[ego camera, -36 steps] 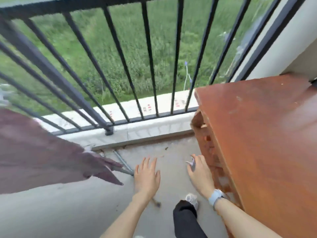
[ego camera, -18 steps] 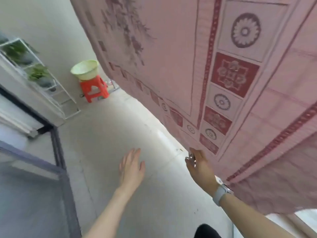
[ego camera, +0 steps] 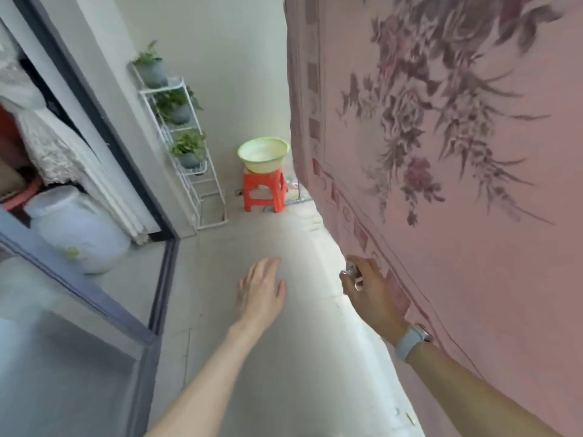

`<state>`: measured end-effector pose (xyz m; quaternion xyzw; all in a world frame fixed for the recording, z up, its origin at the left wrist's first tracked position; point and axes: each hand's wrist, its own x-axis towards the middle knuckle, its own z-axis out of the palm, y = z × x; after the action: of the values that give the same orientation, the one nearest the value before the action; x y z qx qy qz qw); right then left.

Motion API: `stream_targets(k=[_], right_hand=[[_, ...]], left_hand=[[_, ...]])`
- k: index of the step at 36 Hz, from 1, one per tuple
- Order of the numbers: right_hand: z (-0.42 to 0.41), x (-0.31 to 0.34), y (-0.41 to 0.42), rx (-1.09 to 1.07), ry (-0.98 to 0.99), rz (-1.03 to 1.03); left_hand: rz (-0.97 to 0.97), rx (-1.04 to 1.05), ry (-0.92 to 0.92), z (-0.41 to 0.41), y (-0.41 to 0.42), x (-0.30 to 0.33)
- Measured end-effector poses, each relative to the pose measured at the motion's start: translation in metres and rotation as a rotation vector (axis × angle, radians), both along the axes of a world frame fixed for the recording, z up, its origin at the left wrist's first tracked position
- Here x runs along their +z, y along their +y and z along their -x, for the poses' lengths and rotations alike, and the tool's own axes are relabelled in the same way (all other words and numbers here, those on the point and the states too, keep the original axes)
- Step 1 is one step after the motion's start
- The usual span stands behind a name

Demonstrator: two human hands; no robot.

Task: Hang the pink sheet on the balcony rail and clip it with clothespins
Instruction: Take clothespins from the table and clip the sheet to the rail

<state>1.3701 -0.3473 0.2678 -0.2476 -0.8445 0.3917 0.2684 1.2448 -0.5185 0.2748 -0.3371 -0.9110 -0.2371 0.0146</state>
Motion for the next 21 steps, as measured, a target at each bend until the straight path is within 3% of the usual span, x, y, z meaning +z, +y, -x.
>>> stream_targets(k=[13,21], right_hand=[[0.307,0.018,0.093,0.212,0.063,0.035],[0.517,0.025,0.158,0.159,0.044,-0.015]], left_hand=[[-0.014,0.153,-0.039,0.268,0.067,0.013],[-0.042,0.129,-0.055,0.482,0.131,0.016]])
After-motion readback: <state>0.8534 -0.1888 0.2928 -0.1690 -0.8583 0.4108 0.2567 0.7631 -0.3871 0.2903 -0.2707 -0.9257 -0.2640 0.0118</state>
